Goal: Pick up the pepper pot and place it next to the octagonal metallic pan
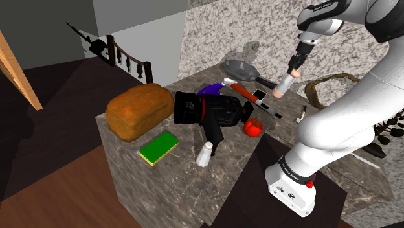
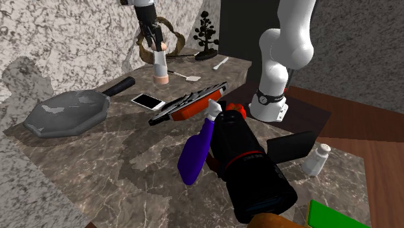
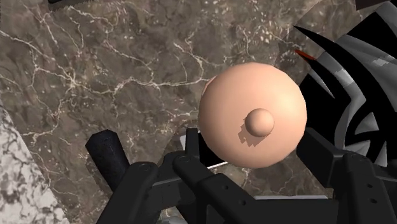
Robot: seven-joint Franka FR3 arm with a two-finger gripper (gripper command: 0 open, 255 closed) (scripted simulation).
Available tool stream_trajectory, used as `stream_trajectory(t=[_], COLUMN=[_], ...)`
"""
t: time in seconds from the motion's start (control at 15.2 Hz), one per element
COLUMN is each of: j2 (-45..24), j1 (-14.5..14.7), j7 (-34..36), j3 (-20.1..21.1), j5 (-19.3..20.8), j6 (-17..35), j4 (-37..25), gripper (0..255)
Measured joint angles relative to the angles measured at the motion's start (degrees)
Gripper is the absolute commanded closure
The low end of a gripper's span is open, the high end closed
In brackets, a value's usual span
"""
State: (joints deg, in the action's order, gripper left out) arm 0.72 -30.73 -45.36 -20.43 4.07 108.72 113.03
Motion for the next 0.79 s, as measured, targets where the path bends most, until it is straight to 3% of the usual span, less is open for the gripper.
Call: stream_trajectory(t=[0.79], j2=[-2.69], j1=[-0.21], j7=[-0.25], j3=[-0.18], j5=[-0.78], j6=[8.37], j4=[5.82], gripper=[255])
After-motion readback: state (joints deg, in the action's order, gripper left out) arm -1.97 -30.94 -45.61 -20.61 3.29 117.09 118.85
